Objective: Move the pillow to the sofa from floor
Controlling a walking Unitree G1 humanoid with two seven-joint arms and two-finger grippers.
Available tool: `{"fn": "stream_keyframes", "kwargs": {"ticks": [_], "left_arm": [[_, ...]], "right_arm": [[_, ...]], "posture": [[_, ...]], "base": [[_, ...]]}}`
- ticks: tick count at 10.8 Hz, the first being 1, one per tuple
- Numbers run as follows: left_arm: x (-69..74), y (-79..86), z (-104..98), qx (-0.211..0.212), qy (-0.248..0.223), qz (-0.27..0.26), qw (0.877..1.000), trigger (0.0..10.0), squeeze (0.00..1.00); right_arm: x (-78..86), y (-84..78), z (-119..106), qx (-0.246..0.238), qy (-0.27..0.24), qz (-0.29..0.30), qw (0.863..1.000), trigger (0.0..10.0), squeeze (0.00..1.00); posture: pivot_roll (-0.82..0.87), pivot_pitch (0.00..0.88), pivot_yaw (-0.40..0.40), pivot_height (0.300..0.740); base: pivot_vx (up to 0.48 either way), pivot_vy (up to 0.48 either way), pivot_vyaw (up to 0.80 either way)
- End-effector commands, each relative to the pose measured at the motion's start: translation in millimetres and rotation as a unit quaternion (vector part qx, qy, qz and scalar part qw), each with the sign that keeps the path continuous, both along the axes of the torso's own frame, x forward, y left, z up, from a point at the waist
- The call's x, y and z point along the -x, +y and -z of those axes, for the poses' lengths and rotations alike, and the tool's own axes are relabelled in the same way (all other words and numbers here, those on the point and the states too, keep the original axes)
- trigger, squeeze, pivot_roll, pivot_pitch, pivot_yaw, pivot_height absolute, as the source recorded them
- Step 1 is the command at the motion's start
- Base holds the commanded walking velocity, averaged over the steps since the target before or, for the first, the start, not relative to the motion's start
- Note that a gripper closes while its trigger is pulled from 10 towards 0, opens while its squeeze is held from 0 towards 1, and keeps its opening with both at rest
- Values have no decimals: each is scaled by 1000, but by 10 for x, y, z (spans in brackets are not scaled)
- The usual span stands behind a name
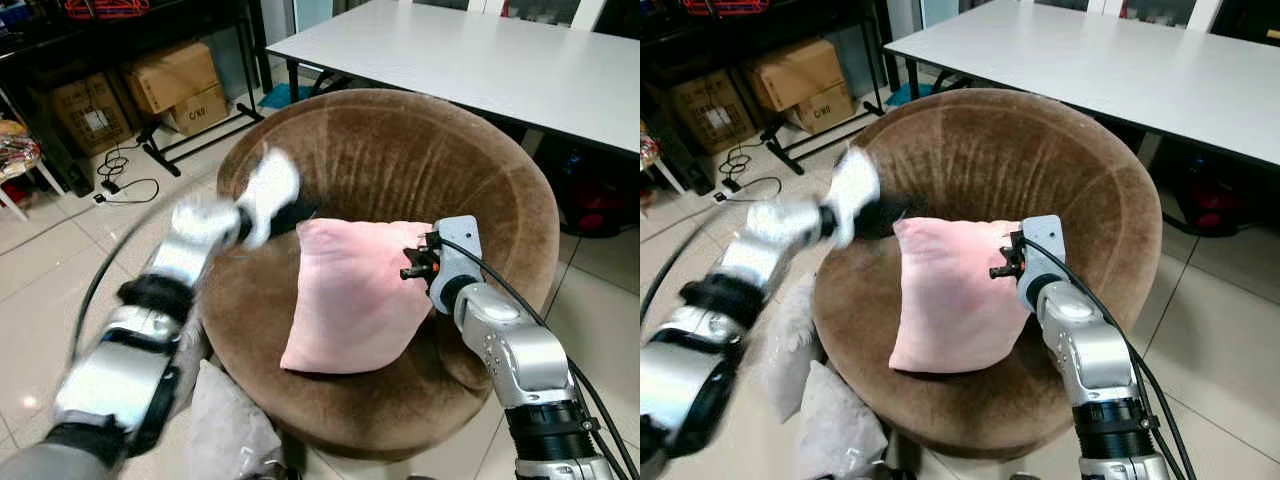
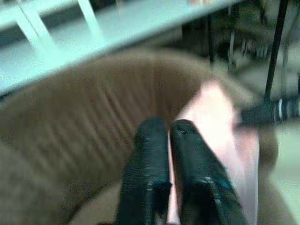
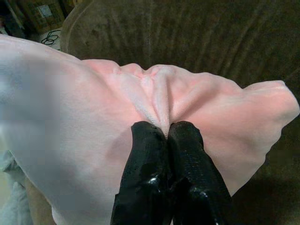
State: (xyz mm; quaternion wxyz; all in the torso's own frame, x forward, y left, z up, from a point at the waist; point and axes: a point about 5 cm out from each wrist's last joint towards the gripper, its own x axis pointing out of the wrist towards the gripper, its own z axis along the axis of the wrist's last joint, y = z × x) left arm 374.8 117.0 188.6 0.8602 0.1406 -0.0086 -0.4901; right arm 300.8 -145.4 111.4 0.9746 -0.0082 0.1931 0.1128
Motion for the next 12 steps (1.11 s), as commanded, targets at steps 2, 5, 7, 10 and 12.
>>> {"fn": "stream_keyframes", "kwargs": {"ticks": [2, 5, 7, 10, 12], "left_arm": [[-167, 195, -139, -14, 16, -75, 997, 10000, 1000], [-76, 270, 248, -75, 129, -47, 988, 10000, 1000], [-96, 234, 287, -83, 140, -58, 985, 10000, 1000], [-81, 184, 358, -80, 152, -56, 984, 10000, 1000], [-23, 107, 483, -102, 176, -31, 979, 10000, 106]], "right_arm": [[0, 33, -29, 14, -13, -21, 1000, 10000, 0], [3, 48, -63, 26, -21, -41, 999, 10000, 0], [28, 65, -81, 33, -26, -53, 998, 10000, 0], [48, 87, -104, 36, -27, -71, 996, 10000, 0], [124, 142, -140, 35, -22, -118, 992, 10000, 0]], "posture": [[-187, 0, 89, 740], [-199, 0, 101, 740], [-199, 0, 101, 740], [-230, 0, 121, 740], [-247, 0, 126, 740]], "base": [[0, 0, 0], [0, 0, 0], [0, 0, 0], [0, 0, 0], [0, 0, 0]]}}
